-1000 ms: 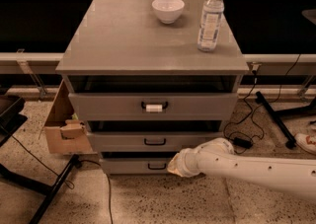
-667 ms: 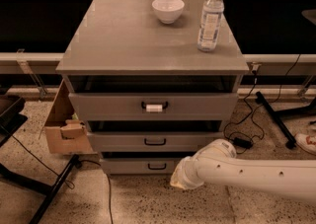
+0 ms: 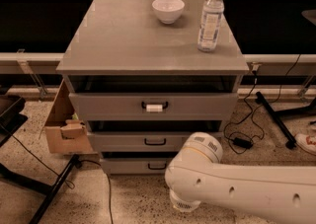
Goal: Close middle drawer
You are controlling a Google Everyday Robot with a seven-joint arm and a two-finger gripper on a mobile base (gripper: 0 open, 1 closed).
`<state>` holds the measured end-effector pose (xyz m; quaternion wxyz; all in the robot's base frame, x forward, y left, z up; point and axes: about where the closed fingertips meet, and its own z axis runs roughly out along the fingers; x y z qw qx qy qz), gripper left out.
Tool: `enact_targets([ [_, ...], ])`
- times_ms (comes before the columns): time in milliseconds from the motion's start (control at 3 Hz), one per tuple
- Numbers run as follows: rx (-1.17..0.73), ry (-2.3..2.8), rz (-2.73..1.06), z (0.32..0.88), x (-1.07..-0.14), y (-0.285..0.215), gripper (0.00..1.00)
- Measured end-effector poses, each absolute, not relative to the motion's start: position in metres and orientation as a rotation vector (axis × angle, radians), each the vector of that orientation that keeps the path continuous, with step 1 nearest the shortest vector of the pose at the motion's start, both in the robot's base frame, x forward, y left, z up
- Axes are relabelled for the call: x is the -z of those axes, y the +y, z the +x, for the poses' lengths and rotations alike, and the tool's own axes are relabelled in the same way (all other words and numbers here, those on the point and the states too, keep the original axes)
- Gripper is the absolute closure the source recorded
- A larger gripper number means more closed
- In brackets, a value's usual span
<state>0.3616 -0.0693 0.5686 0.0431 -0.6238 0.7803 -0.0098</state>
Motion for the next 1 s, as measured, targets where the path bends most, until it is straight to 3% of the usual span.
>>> enact_targets([
  [667,0.752,2.602,-1.267,0.412,-0.741,-0.172,1.00],
  [1000,0.964,2.634,-0.883,0.429,-0.789,-0.237,1.00],
])
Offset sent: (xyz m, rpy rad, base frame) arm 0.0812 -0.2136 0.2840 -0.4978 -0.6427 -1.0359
